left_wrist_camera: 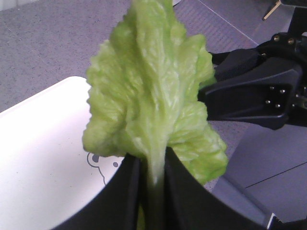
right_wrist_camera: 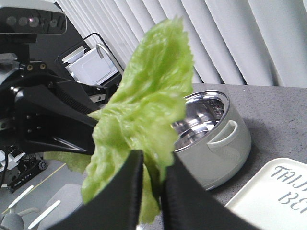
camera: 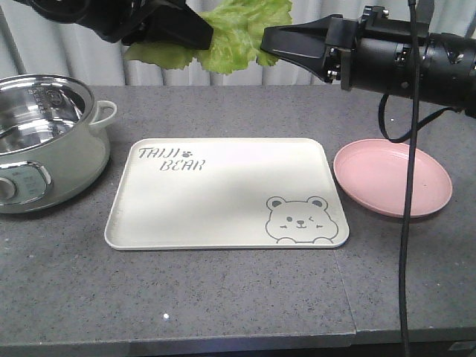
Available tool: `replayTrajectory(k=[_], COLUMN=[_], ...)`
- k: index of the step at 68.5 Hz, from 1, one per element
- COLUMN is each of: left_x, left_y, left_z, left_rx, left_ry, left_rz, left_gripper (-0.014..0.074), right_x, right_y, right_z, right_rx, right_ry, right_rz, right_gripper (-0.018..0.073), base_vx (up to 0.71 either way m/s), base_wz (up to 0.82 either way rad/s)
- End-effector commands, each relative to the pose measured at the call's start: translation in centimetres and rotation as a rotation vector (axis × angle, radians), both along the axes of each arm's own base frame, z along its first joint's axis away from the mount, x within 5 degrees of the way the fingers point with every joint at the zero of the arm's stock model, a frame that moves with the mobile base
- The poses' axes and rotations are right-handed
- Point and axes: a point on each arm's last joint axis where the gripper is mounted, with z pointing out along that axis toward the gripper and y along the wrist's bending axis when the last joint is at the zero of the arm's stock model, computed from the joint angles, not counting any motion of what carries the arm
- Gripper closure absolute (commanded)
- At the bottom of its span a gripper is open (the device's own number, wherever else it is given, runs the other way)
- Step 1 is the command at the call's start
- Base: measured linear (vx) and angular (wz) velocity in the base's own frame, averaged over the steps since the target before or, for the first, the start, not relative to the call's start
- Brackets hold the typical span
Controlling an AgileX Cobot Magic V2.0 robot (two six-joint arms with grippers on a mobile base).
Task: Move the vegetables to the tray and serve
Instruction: 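Grasp the lettuce leaf with the right gripper and release the left gripper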
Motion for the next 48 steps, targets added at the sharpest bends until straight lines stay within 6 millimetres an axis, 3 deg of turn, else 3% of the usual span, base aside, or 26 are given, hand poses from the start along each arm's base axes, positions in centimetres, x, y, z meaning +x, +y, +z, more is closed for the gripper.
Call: replayTrajectory(k=[1, 15, 37, 48], left_x=[-1.52, -1.52, -1.63, -1.73], left_y=[0.01, 0.01, 0.08, 0.08], left_z=[2.17, 2.18, 2.33, 2.23], left_rx=[-0.077, -0.077, -0.079, -0.072], left_ry=[-0.056, -0.056, -0.06, -0.048], left_rz=[-0.014, -0.014, -0.013, -0.021], left_gripper=[0.0596, 0.0507, 0.0135, 0.0047], right_x=[-0.89, -0.91, -1.15, -1.13], right_y=[-0.23, -0.22, -0.11, -0.18], right_z=[3.05, 3.05, 3.11, 3.11], right_rx=[0.138, 0.139, 0.14, 0.14], right_ry=[-0.059, -0.059, -0.07, -0.07], right_rz=[0.002, 0.004, 0.032, 0.031], right_gripper=[0.0571, 0.0569, 0.0569, 0.0566], base_vx=[0.0, 0.0, 0.0, 0.0], base_wz=[0.0, 0.0, 0.0, 0.0])
